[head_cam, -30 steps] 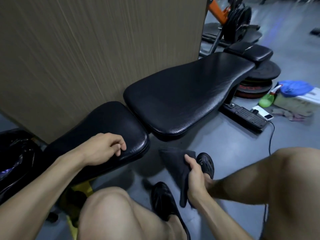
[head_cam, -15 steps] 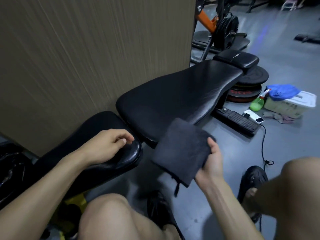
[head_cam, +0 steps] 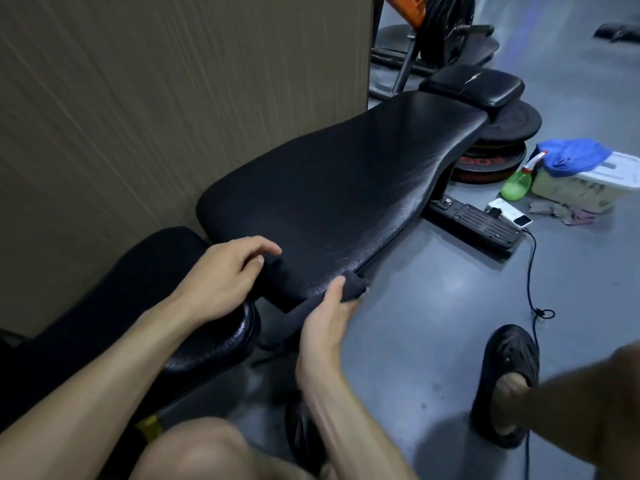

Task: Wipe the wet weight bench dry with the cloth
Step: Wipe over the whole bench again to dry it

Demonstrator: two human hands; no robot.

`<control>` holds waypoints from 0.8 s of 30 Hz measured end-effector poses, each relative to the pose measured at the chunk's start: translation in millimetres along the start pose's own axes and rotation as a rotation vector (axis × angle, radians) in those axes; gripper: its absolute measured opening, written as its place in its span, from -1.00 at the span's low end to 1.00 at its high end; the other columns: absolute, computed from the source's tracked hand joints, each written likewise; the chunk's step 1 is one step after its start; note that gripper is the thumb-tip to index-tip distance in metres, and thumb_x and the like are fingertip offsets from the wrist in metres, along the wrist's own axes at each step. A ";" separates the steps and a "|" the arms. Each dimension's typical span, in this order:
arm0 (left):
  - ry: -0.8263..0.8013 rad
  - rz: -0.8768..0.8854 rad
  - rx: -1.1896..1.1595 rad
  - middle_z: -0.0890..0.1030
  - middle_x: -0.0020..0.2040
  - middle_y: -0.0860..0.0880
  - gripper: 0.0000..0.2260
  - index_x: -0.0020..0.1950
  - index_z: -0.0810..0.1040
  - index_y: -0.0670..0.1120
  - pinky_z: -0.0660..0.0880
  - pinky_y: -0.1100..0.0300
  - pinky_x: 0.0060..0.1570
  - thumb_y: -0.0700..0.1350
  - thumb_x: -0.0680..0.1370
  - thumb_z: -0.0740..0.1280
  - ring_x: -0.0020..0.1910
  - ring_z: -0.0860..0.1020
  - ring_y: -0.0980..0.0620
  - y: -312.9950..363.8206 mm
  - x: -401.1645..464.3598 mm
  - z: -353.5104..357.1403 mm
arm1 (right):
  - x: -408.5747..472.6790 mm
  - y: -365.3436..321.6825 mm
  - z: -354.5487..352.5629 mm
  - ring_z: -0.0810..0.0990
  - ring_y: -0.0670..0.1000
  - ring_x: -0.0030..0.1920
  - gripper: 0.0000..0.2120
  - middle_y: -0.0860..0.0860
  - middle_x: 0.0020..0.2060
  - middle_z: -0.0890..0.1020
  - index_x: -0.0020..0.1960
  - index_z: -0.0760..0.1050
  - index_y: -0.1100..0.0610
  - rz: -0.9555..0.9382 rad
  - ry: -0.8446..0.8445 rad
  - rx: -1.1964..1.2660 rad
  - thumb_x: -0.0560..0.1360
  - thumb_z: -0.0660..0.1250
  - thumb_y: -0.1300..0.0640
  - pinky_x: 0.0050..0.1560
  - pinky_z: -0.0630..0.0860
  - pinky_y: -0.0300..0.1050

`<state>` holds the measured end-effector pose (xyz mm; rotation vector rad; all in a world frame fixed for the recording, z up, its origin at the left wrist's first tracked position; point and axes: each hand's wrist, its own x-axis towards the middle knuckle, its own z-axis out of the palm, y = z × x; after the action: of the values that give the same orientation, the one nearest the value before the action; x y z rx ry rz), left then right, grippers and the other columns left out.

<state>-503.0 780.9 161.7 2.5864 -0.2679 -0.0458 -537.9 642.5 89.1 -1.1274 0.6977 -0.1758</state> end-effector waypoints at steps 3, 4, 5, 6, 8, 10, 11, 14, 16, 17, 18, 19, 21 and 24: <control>-0.069 0.008 0.063 0.61 0.23 0.20 -0.72 0.29 0.58 0.10 0.38 0.20 0.26 -0.16 0.65 0.23 0.25 0.52 0.15 -1.1 5.0 5.1 | 73.0 -16.3 -2.6 0.19 0.13 0.56 -0.21 0.11 0.59 0.18 0.63 -0.03 0.11 0.015 0.110 -0.112 0.58 0.10 -0.29 0.55 0.12 0.02; -0.077 0.004 0.087 0.59 0.22 0.22 -0.71 0.31 0.56 0.11 0.37 0.19 0.26 -0.14 0.66 0.22 0.25 0.50 0.14 -0.1 5.7 5.7 | 85.5 -18.0 -3.8 0.21 0.15 0.56 -0.15 0.10 0.58 0.22 0.63 -0.03 0.06 0.036 0.110 -0.161 0.50 0.06 -0.38 0.54 0.15 0.09; -0.079 -0.004 0.107 0.57 0.19 0.25 -0.71 0.32 0.55 0.14 0.36 0.17 0.24 -0.11 0.66 0.20 0.24 0.48 0.14 1.5 6.6 6.2 | 86.0 -18.0 -5.3 0.19 0.14 0.57 -0.14 0.07 0.58 0.22 0.63 -0.02 0.01 0.057 0.102 -0.165 0.47 0.03 -0.41 0.54 0.15 0.10; -0.082 -0.011 0.123 0.55 0.17 0.27 -0.70 0.33 0.53 0.17 0.35 0.16 0.23 -0.09 0.67 0.19 0.23 0.47 0.15 2.4 8.1 6.6 | 75.1 -15.0 -6.2 0.15 0.12 0.58 -0.15 0.03 0.59 0.20 0.63 -0.02 -0.01 0.053 0.084 -0.145 0.47 0.01 -0.40 0.55 0.12 0.08; -0.089 0.001 0.153 0.56 0.21 0.28 -0.70 0.33 0.52 0.20 0.36 0.13 0.25 -0.07 0.67 0.18 0.24 0.48 0.14 3.1 10.1 6.4 | 30.6 -5.1 -7.3 0.03 -0.07 0.58 -0.20 -0.09 0.59 0.07 0.64 -0.04 0.01 -0.061 0.030 -0.108 0.51 0.05 -0.32 0.55 -0.03 -0.24; -0.089 0.017 0.173 0.57 0.27 0.26 -0.70 0.32 0.53 0.21 0.38 0.12 0.26 -0.08 0.67 0.19 0.26 0.50 0.12 2.2 13.8 5.6 | -11.7 4.3 -4.0 -0.10 -0.28 0.48 -0.31 -0.20 0.52 -0.08 0.63 -0.17 0.06 -0.118 -0.046 -0.151 0.66 0.11 -0.11 0.24 -0.22 -0.66; -0.085 0.015 0.176 0.57 0.27 0.26 -0.70 0.32 0.54 0.21 0.38 0.12 0.25 -0.08 0.67 0.19 0.27 0.50 0.13 1.4 15.9 4.9 | -16.1 7.5 -2.0 -0.13 -0.30 0.46 -0.32 -0.21 0.51 -0.13 0.62 -0.22 0.05 -0.120 -0.088 -0.185 0.68 0.12 -0.03 0.17 -0.26 -0.68; -0.066 0.008 0.153 0.58 0.25 0.28 -0.70 0.29 0.56 0.21 0.37 0.18 0.22 -0.10 0.66 0.21 0.27 0.51 0.15 0.6 19.8 4.5 | 42.7 -18.3 -4.1 -0.09 -0.09 0.60 -0.32 -0.04 0.62 -0.14 0.63 -0.23 0.06 -0.126 -0.030 -0.219 0.69 0.10 -0.01 0.47 -0.11 -0.33; -0.056 0.019 0.149 0.60 0.23 0.27 -0.70 0.27 0.58 0.20 0.38 0.18 0.22 -0.12 0.65 0.22 0.25 0.52 0.17 1.4 22.1 5.8 | 91.2 -47.0 -10.6 0.05 0.03 0.60 -0.36 0.03 0.63 -0.04 0.64 -0.17 0.07 -0.129 0.053 -0.245 0.69 0.07 -0.03 0.49 0.03 -0.14; -0.051 0.022 0.148 0.60 0.22 0.26 -0.71 0.27 0.58 0.19 0.39 0.18 0.22 -0.12 0.65 0.22 0.24 0.52 0.18 2.1 22.7 6.6 | 103.0 -54.7 -14.6 0.09 0.03 0.59 -0.38 0.02 0.63 -0.01 0.64 -0.15 0.05 -0.125 0.067 -0.251 0.70 0.06 -0.04 0.47 0.07 -0.13; -0.039 0.026 0.136 0.61 0.20 0.26 -0.71 0.26 0.58 0.19 0.41 0.17 0.22 -0.13 0.65 0.22 0.23 0.53 0.19 3.6 26.9 9.0 | 107.2 -56.7 -18.2 0.08 0.01 0.59 -0.39 -0.01 0.64 -0.03 0.64 -0.15 0.01 -0.148 0.053 -0.245 0.70 0.05 -0.04 0.45 0.07 -0.17; -0.033 0.027 0.117 0.61 0.18 0.26 -0.71 0.25 0.59 0.19 0.42 0.17 0.22 -0.13 0.65 0.23 0.22 0.53 0.20 5.3 30.3 10.7 | 96.1 -51.7 -20.0 0.04 -0.04 0.60 -0.38 -0.05 0.64 -0.08 0.64 -0.15 -0.02 -0.183 0.019 -0.245 0.69 0.06 -0.06 0.45 0.03 -0.21; -0.045 0.046 0.075 0.62 0.15 0.28 -0.70 0.24 0.60 0.20 0.42 0.19 0.22 -0.14 0.64 0.24 0.19 0.53 0.21 10.9 38.6 15.9 | 52.4 -30.3 -22.1 -0.11 -0.17 0.59 -0.32 -0.19 0.61 -0.22 0.62 -0.18 -0.12 -0.285 -0.087 -0.256 0.62 0.08 -0.16 0.54 -0.08 -0.18; -0.061 0.121 0.060 0.59 0.18 0.33 -0.68 0.25 0.60 0.19 0.36 0.33 0.23 -0.17 0.64 0.25 0.20 0.49 0.26 21.0 58.0 27.1 | 29.1 -1.9 -22.8 -0.30 -0.24 0.55 -0.23 -0.31 0.52 -0.40 0.59 -0.27 -0.22 -0.383 -0.210 -0.344 0.51 0.05 -0.28 0.59 -0.10 0.04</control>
<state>-452.3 737.9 150.5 2.6257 -0.4537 -0.0737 -528.4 610.6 72.9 -1.5816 0.3246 -0.2634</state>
